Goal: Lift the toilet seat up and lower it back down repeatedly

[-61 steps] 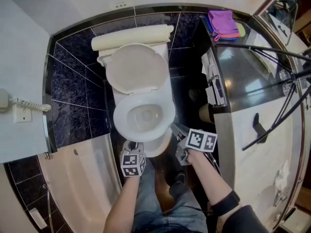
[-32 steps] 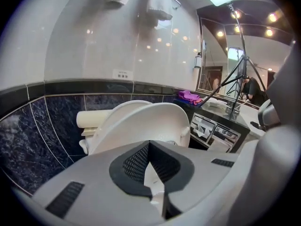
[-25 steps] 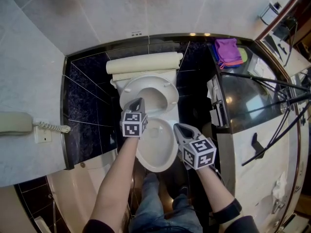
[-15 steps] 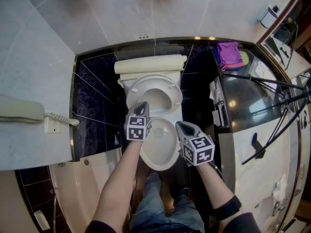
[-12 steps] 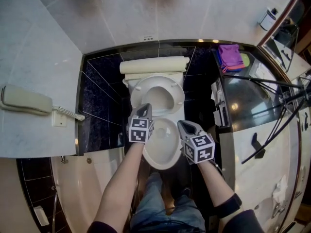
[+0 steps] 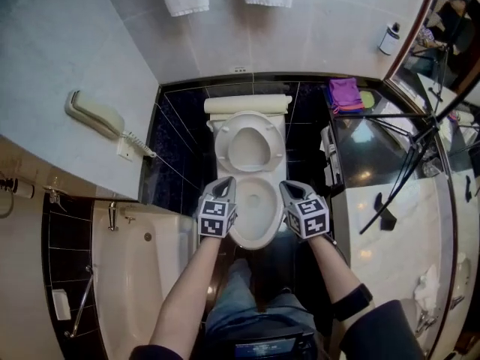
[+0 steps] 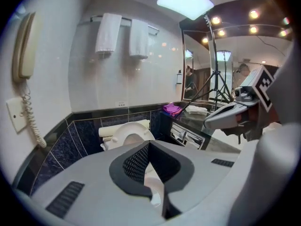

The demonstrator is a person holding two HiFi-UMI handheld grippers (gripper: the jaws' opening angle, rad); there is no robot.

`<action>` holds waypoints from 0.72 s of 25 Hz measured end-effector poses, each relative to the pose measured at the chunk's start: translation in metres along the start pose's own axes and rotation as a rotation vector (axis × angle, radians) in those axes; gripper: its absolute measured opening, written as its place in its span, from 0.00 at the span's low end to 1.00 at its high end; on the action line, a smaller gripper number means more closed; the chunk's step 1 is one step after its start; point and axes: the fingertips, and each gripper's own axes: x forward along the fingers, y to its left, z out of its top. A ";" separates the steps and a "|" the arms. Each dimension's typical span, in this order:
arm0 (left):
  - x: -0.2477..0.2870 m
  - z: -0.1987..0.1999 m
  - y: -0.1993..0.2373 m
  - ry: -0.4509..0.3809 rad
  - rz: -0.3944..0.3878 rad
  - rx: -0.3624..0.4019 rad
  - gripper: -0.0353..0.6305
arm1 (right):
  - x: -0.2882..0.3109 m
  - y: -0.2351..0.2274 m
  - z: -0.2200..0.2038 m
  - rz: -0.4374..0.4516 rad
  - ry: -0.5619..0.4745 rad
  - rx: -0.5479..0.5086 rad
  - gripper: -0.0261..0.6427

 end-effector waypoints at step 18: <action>-0.159 -0.016 -0.077 -0.086 0.030 -0.075 0.04 | -0.128 0.037 -0.029 0.007 -0.016 -0.067 0.06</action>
